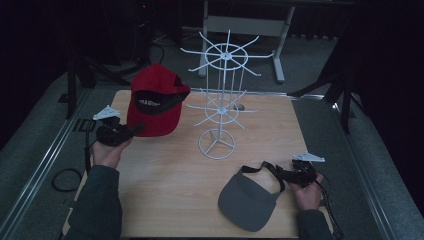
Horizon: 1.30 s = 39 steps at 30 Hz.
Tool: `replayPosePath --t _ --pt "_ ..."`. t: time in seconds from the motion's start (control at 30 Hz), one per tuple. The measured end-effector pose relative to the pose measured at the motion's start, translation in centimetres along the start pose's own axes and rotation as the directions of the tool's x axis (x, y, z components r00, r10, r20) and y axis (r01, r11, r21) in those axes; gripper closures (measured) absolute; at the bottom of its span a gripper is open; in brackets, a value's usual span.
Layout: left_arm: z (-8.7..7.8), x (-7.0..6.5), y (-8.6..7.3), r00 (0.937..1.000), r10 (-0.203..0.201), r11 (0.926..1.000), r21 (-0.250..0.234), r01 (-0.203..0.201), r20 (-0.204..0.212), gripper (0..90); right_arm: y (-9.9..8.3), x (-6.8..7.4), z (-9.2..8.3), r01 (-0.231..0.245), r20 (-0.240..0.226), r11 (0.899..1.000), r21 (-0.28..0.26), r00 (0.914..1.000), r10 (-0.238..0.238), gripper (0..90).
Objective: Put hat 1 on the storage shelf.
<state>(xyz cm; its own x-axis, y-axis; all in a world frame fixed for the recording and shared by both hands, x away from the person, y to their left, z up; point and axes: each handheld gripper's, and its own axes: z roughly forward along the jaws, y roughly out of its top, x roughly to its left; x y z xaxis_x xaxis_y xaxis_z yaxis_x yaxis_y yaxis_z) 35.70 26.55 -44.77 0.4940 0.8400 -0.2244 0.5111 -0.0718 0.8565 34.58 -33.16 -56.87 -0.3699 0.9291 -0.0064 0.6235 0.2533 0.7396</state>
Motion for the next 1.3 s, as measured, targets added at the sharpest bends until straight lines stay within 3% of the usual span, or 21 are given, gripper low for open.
replayPosePath --t 0.6,1.3 --pt "-0.9 -0.7 1.4 1.0000 -0.001 0.9961 -0.088 0.001 0.003 85.7 0.0 0.0 0.0 -0.002 0.000 1.000 -0.001 1.0000 0.002 23.9" --pt "-2.8 -2.3 3.5 0.9994 0.029 0.9786 -0.204 -0.024 0.021 85.7 0.0 0.0 0.0 -0.001 0.000 1.000 -0.001 1.0000 0.001 23.9"
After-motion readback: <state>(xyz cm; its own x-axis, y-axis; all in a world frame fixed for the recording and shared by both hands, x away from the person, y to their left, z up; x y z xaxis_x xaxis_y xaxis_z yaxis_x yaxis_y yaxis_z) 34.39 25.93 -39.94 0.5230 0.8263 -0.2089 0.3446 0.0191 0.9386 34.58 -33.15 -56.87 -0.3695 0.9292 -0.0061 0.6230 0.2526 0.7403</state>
